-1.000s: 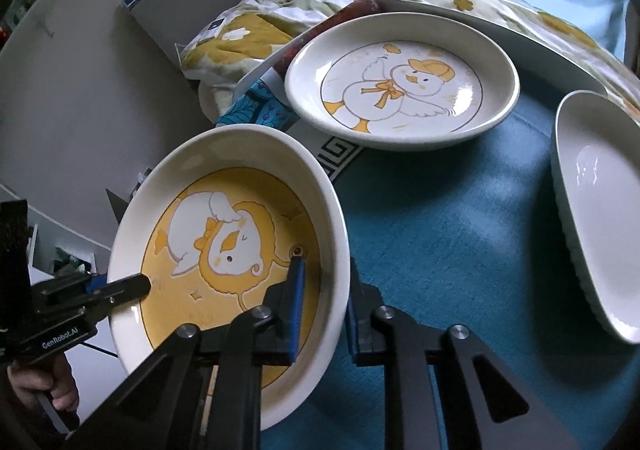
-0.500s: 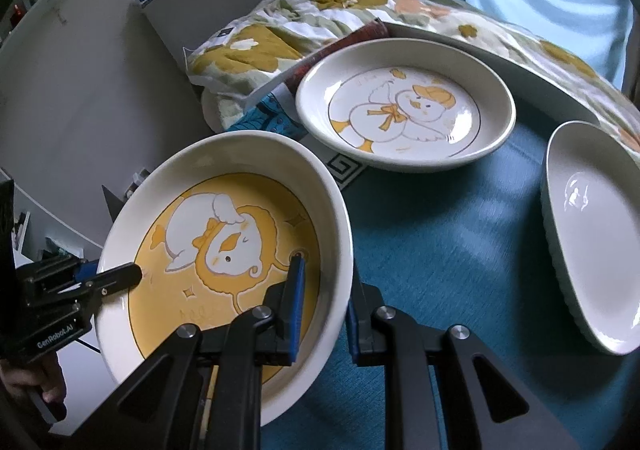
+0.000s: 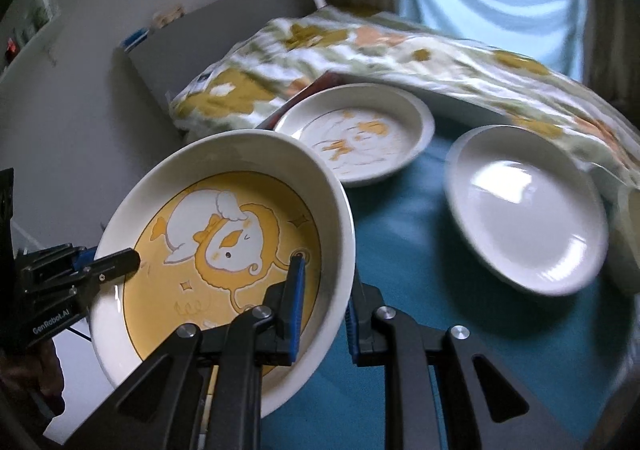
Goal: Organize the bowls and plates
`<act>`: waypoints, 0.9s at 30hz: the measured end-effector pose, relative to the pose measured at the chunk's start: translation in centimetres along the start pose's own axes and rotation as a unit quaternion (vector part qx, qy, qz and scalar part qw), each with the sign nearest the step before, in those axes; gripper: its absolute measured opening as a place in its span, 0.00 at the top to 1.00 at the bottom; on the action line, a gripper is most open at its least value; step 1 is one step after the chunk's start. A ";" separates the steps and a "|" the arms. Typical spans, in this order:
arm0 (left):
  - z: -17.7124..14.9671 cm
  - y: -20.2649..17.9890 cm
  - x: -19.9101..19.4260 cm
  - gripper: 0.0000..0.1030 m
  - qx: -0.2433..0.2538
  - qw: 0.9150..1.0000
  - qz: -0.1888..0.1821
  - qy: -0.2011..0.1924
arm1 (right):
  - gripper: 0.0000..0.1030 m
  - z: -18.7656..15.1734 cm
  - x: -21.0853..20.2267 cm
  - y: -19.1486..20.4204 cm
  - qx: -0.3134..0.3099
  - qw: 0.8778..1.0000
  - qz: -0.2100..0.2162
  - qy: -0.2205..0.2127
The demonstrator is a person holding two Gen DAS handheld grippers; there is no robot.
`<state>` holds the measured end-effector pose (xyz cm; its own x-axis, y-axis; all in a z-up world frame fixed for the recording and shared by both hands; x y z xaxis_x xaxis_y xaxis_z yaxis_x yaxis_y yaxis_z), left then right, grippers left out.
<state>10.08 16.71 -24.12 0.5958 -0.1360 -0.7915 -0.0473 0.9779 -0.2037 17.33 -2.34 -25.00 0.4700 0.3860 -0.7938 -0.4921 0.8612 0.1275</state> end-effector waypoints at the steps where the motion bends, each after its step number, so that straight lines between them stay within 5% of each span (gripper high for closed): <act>1: 0.3 -0.8 -0.1 0.82 0.010 1.000 -0.005 -0.001 | 0.84 -0.3 -1.2 -0.7 0.012 1.000 -0.009 -0.005; 13: 0.0 -13.7 2.9 0.82 0.112 0.986 -0.118 0.028 | 0.84 -8.1 -9.9 -10.3 0.136 0.984 -0.111 -0.019; 27: -4.0 -21.5 10.0 0.81 0.159 0.971 -0.164 0.075 | 0.84 -15.2 -9.0 -18.3 0.209 0.965 -0.155 -0.004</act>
<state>13.86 -6.36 -29.94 0.4128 -0.4458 -0.7943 0.3889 0.8748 -0.2889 10.97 -26.59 -29.25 0.5536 0.0886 -0.8281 0.0121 0.9934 0.1143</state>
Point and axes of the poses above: each gripper's, at about its wrist camera, not at the fingertips, and x roughly the way its jaws point, y to its left, z to its top, the point moved 2 cm from there along x, roughly the way its jaws point, and after that the axes turned 8 degrees about -z, right-handed, at the moved point
